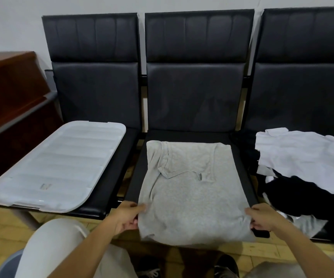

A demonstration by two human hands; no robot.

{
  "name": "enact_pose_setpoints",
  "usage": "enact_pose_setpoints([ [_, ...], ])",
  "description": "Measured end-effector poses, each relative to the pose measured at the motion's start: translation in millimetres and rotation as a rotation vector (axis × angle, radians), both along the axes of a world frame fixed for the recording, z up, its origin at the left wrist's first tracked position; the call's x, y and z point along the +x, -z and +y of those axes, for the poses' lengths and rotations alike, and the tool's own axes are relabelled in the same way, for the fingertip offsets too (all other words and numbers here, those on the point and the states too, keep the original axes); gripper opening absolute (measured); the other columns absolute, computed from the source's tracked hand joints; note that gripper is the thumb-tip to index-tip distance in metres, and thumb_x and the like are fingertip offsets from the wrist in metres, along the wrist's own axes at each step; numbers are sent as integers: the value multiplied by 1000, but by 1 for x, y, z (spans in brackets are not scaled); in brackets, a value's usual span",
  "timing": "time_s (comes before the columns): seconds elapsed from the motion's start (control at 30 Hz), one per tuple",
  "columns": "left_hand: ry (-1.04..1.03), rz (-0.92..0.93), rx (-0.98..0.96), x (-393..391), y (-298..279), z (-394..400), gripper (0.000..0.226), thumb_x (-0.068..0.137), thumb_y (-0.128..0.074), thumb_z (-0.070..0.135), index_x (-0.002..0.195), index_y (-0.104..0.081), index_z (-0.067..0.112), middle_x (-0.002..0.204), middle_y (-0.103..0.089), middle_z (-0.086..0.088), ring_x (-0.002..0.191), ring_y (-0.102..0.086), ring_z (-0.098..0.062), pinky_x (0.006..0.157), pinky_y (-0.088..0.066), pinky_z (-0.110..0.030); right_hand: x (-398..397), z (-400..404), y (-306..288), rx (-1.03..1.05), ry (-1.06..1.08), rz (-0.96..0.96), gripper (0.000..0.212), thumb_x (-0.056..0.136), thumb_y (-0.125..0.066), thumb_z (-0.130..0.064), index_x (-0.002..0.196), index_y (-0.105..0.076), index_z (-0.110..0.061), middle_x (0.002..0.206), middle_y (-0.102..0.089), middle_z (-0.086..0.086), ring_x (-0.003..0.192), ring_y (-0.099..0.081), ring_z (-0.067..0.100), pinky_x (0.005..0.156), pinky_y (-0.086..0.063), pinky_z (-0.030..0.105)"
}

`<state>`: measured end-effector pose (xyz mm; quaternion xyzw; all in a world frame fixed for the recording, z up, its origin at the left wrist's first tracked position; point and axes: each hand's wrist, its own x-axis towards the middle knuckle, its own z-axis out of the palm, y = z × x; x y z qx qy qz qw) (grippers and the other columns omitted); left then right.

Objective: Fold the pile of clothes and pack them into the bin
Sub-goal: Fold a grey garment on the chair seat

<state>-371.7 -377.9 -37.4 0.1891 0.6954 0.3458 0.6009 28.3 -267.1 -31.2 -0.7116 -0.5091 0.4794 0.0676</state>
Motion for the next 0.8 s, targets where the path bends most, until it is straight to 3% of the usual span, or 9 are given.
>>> enact_pose_setpoints([
  [0.07, -1, 10, -55, 1, 1, -2, 20, 90, -69, 10, 104, -62, -4, 69, -66, -10, 51, -56, -19, 62, -54, -33, 2, 2, 0, -20, 62, 57, 31, 100, -50, -12, 110, -53, 17, 84, -56, 19, 71, -58, 29, 62, -54, 36],
  [0.1, 4, 65, -83, 1, 1, -1, 16, 92, -68, 10, 100, -62, -2, 66, -62, -9, 47, -51, -16, 58, -52, -31, 3, 4, 1, -6, 56, 39, 30, 99, -51, -13, 107, -55, 16, 82, -56, 18, 72, -57, 30, 61, -52, 34],
  [0.2, 87, 375, -140, -5, 2, 3, 17, 96, -61, 18, 99, -59, 1, 70, -58, -10, 41, -46, -15, 48, -44, -26, 10, 10, 3, 45, -134, -205, 23, 92, -56, -16, 72, -55, -5, 59, -58, 10, 54, -56, 22, 55, -47, 32],
  [0.27, 195, 584, -121, -7, 0, 13, 21, 97, -58, 25, 99, -56, 5, 73, -58, -11, 40, -41, -13, 43, -37, -24, 7, 17, -4, 48, -291, -407, 23, 92, -57, -25, 76, -55, -9, 63, -68, 5, 54, -64, 18, 62, -57, 32],
  [0.33, 314, 721, -88, -3, -9, 31, 21, 96, -56, 31, 100, -54, 10, 77, -60, -9, 44, -44, -13, 42, -37, -22, -6, 28, -20, 138, -390, -545, 20, 93, -55, -33, 89, -56, -14, 77, -70, 3, 69, -69, 18, 74, -60, 37],
  [0.5, 404, 750, 70, 18, -31, 107, 23, 95, -58, 37, 102, -56, 15, 90, -69, -7, 70, -65, -16, 62, -53, -28, -50, 89, -49, 120, -433, -321, 33, 96, -59, -34, 98, -67, -3, 86, -75, 12, 78, -73, 23, 76, -58, 31],
  [0.6, 448, 813, 125, 15, -28, 164, 30, 92, -61, 43, 107, -55, 18, 101, -62, -3, 87, -62, -15, 70, -51, -27, -67, 136, -44, 115, -409, -302, 39, 95, -60, -34, 106, -68, 3, 96, -74, 18, 89, -73, 29, 78, -59, 34],
  [0.7, 477, 916, 95, -2, -14, 212, 68, 85, -65, 53, 135, -41, 14, 130, -50, -8, 116, -53, -25, 92, -50, -36, -71, 173, -23, 196, -330, -333, 47, 92, -64, -36, 122, -61, -1, 122, -63, 19, 105, -66, 31, 85, -55, 37],
  [0.8, 476, 1033, 21, -22, 11, 258, 107, 71, -71, 68, 151, -17, 20, 151, -29, -14, 138, -30, -36, 112, -32, -47, -73, 212, 2, 274, -216, -307, 73, 81, -74, -47, 140, -42, -16, 142, -41, 15, 125, -50, 33, 95, -51, 40],
])
